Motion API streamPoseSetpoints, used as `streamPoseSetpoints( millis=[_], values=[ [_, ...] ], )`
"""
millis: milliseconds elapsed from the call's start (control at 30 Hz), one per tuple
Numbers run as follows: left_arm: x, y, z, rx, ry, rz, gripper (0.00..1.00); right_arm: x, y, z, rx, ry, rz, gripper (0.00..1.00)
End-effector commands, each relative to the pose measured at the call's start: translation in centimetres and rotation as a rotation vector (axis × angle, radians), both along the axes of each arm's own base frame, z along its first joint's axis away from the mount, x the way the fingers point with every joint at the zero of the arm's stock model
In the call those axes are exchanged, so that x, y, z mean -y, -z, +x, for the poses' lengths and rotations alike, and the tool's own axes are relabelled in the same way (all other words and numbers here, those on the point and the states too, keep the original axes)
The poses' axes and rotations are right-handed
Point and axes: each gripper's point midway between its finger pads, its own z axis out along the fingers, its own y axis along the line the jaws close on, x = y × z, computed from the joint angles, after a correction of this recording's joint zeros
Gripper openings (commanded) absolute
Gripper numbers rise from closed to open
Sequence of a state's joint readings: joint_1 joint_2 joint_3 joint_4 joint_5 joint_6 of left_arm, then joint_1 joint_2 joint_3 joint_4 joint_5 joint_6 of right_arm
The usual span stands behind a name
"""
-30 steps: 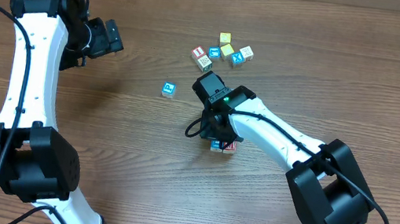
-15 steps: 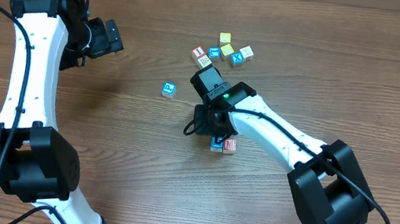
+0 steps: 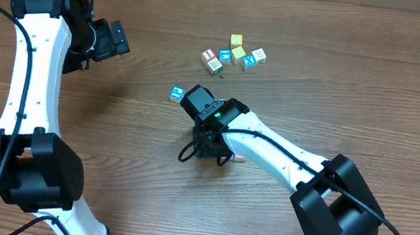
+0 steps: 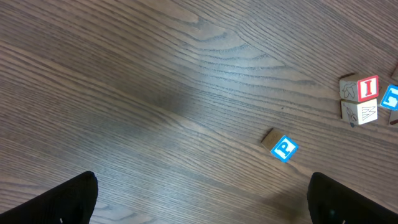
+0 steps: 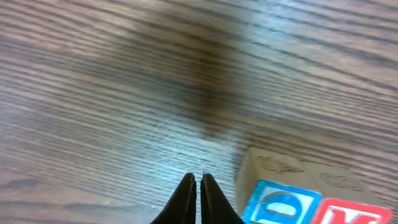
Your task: Flip 4 blocks
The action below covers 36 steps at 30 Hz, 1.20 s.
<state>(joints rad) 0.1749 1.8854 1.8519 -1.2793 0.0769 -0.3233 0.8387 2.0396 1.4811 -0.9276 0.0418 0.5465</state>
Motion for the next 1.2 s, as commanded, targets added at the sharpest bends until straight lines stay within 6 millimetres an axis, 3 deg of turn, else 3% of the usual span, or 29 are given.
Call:
streamPoseSetpoints(
  millis=[0,500,733,833,933,1067,1167],
  values=[
    [-0.1,0.4,-0.1,-0.013,-0.016,0.000,1.00,0.4,-0.2,0.6,0.034,0.010,-0.033,0.08],
    [-0.1,0.4,-0.1,-0.013,-0.016,0.000,1.00,1.4,0.0,-0.3,-0.002,0.009,-0.071,0.15],
    [-0.1,0.4,-0.1,-0.013,-0.016,0.000,1.00,0.4,-0.4,0.3,0.013,0.004,-0.031,0.15],
    [-0.1,0.4,-0.1,-0.013,-0.016,0.000,1.00,-0.6,-2.3,1.8,0.050,-0.015,0.007,0.15],
    [-0.1,0.4,-0.1,-0.013,-0.016,0.000,1.00,-1.4,-5.5,4.5,0.103,0.010,0.070,0.26],
    [-0.1,0.4,-0.1,-0.013,-0.016,0.000,1.00,-3.2,-10.0,8.0,0.171,0.027,0.223,0.49],
    [-0.1,0.4,-0.1,-0.013,-0.016,0.000,1.00,-4.6,-11.5,9.6,0.203,0.066,0.330,0.59]
  ],
)
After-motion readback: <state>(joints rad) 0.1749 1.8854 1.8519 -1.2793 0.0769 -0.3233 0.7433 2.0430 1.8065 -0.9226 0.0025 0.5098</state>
